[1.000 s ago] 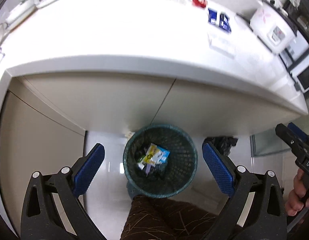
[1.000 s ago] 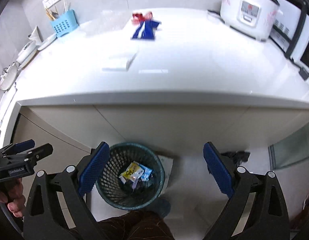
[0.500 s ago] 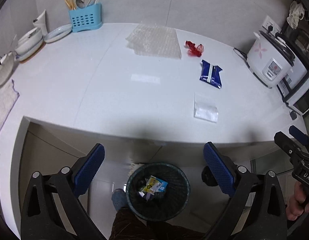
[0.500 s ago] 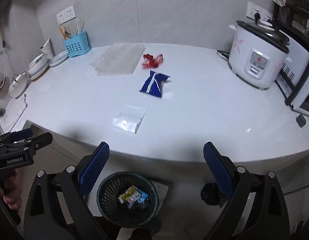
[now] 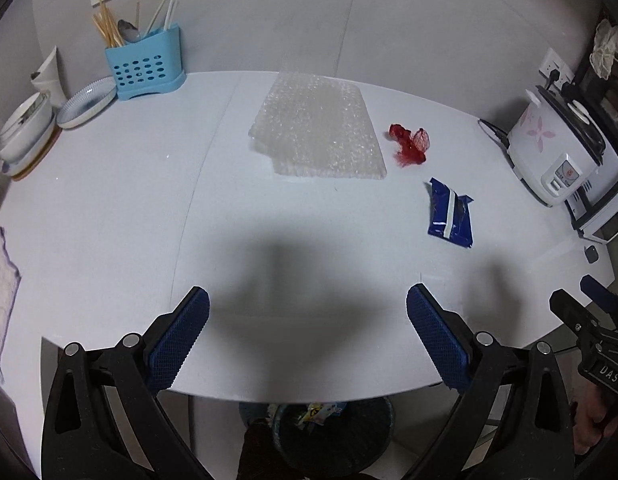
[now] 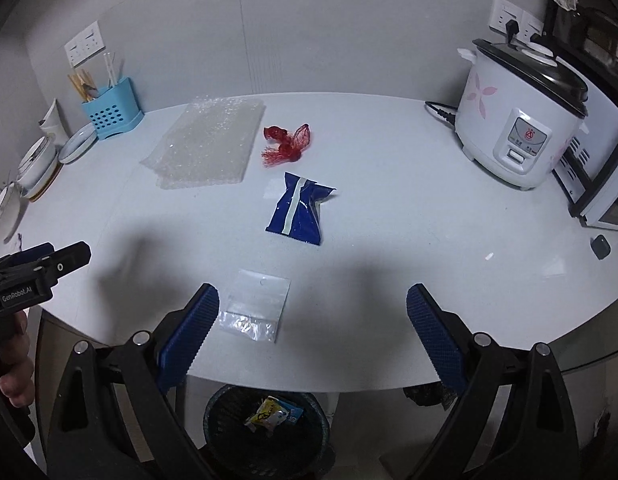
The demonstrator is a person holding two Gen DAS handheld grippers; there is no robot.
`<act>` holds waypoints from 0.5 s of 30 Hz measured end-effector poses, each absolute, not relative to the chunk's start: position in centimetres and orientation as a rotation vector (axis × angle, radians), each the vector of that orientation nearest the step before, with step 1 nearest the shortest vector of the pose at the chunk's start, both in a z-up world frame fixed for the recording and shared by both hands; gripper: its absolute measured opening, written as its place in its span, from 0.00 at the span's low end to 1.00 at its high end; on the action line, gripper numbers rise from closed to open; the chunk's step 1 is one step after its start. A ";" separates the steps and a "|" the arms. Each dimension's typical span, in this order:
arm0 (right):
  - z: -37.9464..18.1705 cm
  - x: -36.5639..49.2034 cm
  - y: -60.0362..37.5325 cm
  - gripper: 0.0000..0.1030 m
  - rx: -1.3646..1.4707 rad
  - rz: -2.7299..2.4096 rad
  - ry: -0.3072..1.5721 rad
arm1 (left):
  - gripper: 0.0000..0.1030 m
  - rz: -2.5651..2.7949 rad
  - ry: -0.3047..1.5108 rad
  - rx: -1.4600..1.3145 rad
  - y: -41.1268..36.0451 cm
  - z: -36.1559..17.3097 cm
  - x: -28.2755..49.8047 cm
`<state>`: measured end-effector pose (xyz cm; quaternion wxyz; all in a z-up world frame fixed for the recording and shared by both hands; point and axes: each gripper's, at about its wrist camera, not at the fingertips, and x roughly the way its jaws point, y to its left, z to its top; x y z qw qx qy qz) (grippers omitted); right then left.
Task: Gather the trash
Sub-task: 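Raise both tools back up over the counter toward the blue wrapper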
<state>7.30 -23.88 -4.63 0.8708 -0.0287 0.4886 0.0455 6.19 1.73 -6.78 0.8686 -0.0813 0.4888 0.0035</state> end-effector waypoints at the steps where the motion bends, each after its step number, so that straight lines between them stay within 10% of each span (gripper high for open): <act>1: -4.9 8.0 -23.6 0.88 -0.058 0.086 1.028 | 0.94 0.004 1.022 -0.166 2.2 -6.9 7.3; 15: -9.2 15.9 -19.7 0.88 -0.058 -0.060 1.135 | 0.93 -0.056 1.091 -0.175 7.7 -11.8 19.1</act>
